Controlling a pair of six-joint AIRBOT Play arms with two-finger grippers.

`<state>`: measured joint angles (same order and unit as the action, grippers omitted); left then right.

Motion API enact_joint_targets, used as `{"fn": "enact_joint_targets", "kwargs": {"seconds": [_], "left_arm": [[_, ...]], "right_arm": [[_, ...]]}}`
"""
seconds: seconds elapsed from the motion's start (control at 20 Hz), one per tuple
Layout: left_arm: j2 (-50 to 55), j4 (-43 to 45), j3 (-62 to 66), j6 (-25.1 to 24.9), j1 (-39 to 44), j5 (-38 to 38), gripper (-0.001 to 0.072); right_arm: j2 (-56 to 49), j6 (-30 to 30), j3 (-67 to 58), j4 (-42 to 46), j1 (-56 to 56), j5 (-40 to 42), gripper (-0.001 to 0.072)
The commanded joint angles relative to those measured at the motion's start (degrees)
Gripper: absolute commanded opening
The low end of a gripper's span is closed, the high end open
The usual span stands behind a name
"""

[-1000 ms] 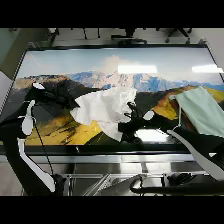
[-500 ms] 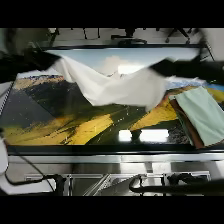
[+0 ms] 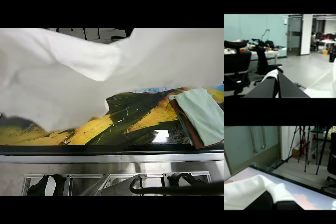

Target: Fold the shirts.

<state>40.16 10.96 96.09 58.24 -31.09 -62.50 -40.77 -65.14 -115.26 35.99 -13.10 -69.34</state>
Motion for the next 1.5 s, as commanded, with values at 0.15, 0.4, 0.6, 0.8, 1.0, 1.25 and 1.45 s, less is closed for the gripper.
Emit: {"fn": "enact_joint_targets", "kwargs": {"seconds": [0.15, 0.4, 0.6, 0.8, 1.0, 1.25, 1.45], "left_arm": [[12.31, 4.68, 0.0, -3.06, 5.14, -1.36, 0.0015], [37.81, 21.31, 0.33, -4.24, 23.5, 12.26, 0.0015], [63.1, 25.49, 12.85, -4.2, 30.86, 12.76, 0.0015], [77.33, 25.35, 26.01, 1.03, 32.35, 12.26, 0.0016], [72.67, 25.03, 19.43, 1.88, 30.51, 16.9, 0.0091], [64.7, 25.14, 18.62, 5.2, 21.66, -3.72, 0.0704], [61.75, 25.42, 17.94, 12.52, 14.14, -27.63, 0.0495]], "right_arm": [[-6.51, 7.48, 18.03, -8.28, -0.35, -2.47, 0.002], [-17.99, 13.64, 34.95, -8.83, -0.04, 6.25, 0.002], [-32.37, 18.1, 38.01, -8.92, 4.09, 12.7, 0.0021], [-43.3, 22.25, 36.92, -11.63, 7.67, 24.5, 0.0021], [-44.96, 25.35, 32.13, -14.8, 7.48, 26.88, 0.0269], [-39.58, 14.1, 27.96, 2.89, -0.46, 10.47, 0.0359], [-35.06, 7.87, 31.91, 11.85, -8.46, -5.53, 0.0227]]}}
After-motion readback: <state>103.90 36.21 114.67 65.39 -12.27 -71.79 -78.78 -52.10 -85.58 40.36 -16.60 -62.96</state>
